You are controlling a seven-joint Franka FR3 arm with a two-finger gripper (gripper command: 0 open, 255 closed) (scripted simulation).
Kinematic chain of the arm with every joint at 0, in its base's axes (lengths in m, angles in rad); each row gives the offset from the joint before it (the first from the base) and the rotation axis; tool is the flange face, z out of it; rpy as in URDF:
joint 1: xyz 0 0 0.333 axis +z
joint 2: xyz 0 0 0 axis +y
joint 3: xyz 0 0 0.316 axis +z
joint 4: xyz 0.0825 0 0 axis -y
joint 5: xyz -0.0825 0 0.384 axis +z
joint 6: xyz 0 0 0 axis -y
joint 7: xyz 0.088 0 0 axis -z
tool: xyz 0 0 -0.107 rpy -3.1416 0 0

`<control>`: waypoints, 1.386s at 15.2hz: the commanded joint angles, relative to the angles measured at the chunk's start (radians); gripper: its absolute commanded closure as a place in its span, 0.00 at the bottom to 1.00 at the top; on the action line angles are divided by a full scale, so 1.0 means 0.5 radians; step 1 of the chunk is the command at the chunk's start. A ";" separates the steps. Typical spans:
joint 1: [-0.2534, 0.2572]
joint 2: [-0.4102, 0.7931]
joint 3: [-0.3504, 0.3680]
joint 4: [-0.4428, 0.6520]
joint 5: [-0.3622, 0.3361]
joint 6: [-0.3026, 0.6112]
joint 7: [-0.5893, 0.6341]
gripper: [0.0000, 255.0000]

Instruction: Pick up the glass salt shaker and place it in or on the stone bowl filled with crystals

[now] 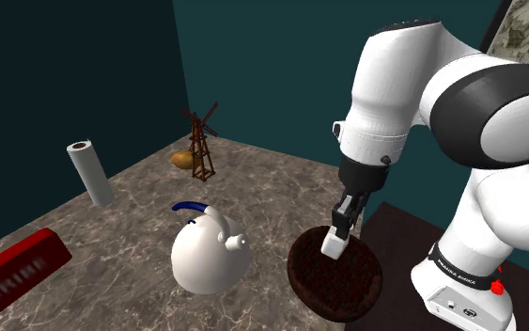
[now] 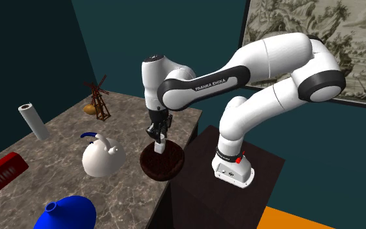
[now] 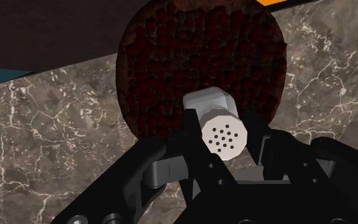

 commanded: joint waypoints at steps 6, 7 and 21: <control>0.002 0.001 0.005 -0.011 0.005 0.013 -0.001 1.00; 0.002 0.001 0.005 -0.011 0.005 0.013 -0.001 0.00; -0.024 -0.050 -0.097 0.203 -0.083 -0.253 0.014 0.00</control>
